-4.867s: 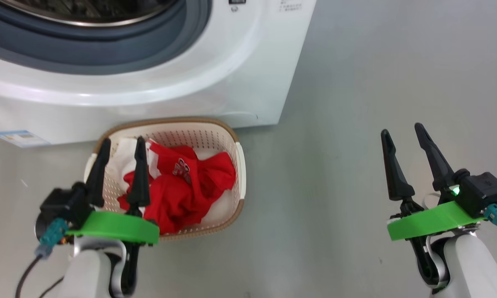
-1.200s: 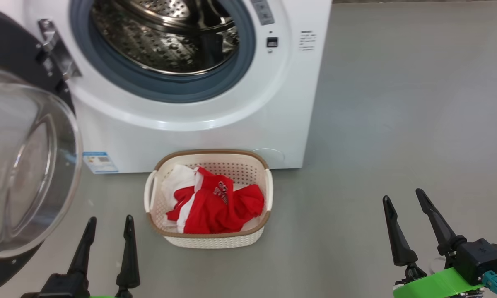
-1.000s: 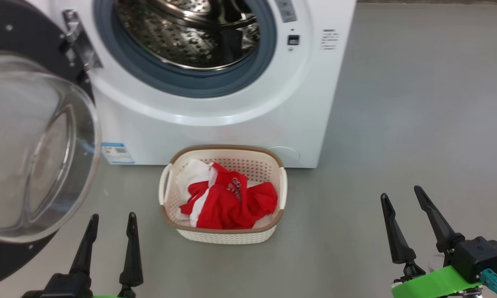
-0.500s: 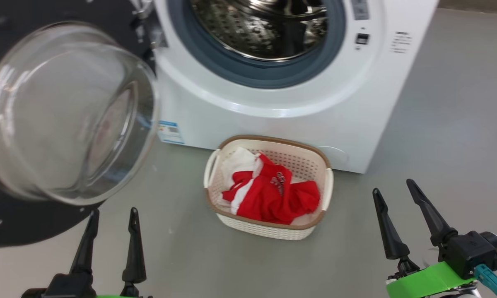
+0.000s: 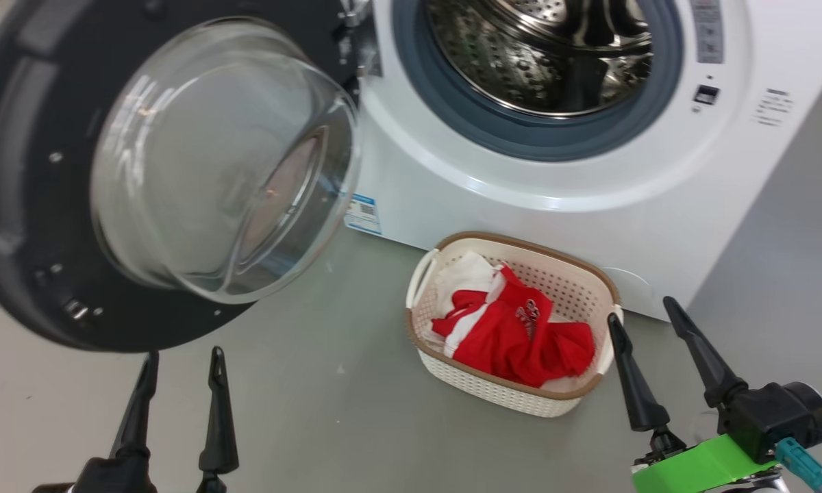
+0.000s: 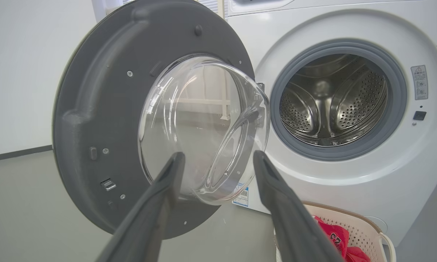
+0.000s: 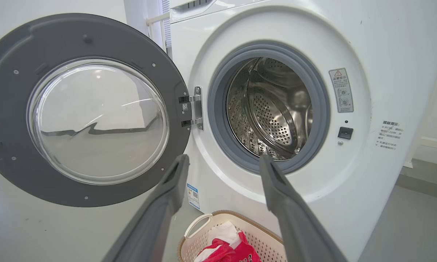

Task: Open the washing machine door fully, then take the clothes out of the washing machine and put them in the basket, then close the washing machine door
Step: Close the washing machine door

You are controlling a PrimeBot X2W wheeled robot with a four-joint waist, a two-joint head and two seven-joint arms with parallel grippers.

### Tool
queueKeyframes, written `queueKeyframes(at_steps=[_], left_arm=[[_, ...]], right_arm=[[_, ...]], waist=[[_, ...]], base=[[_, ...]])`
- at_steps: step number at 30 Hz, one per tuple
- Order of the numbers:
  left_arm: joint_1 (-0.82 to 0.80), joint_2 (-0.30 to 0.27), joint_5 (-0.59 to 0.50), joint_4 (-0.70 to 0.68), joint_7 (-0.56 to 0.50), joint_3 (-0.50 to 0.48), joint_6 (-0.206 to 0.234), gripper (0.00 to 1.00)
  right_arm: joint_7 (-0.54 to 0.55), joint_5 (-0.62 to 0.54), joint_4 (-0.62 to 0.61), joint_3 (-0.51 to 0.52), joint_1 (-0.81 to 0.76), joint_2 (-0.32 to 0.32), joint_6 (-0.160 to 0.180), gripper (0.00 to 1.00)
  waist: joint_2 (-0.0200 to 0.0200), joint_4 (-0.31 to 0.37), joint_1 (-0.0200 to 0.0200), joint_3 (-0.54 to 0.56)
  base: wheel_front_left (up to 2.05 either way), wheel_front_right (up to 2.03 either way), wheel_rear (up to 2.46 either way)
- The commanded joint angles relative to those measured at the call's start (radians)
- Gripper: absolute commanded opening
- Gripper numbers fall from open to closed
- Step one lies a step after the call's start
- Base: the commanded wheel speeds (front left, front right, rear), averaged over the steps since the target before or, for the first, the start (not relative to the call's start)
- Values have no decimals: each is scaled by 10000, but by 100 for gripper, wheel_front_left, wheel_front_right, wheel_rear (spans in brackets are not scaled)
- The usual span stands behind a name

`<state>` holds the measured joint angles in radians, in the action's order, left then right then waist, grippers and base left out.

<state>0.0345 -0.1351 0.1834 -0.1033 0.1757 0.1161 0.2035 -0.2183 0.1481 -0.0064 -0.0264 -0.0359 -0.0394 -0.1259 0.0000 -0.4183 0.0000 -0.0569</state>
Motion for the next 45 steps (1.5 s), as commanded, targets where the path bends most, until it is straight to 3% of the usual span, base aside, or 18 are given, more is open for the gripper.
queueKeyframes(at_steps=[1,9,29,30,31,32,39,45], left_arm=[[-83,-144,-125,-320,-78,-334,95,100],[38,-163,-88,-411,-210,-414,279,100],[359,-89,-46,-628,81,-693,806,99],[345,-91,-50,-638,121,-701,818,52],[323,-93,-66,-650,168,-714,842,33],[253,-75,-55,-688,275,-742,870,0],[-564,116,573,-703,740,-1355,828,0],[-1386,26,640,-390,844,-1423,340,0]], right_arm=[[0,-64,-269,-346,238,-108,-48,100],[13,-23,-252,-543,158,-108,-48,100],[225,-116,-80,-946,557,-108,-48,100],[222,-115,-80,-939,540,-108,-48,100],[220,-115,-83,-928,521,-108,-48,100],[223,-118,-99,-898,481,-108,-48,100],[285,-144,-216,-795,374,-108,-48,100],[338,-126,-253,-743,280,-108,-48,100]], waist=[[0,-427,0,120],[0,-1116,0,217],[0,-1181,0,78],[0,-1178,0,80],[0,-1175,0,77],[0,-1169,0,64],[0,-1150,0,10],[0,-1057,0,90]], base=[[0,0,0],[0,0,0],[0,0,0],[0,0,0],[0,0,0],[0,0,0],[0,0,0],[0,0,0]])
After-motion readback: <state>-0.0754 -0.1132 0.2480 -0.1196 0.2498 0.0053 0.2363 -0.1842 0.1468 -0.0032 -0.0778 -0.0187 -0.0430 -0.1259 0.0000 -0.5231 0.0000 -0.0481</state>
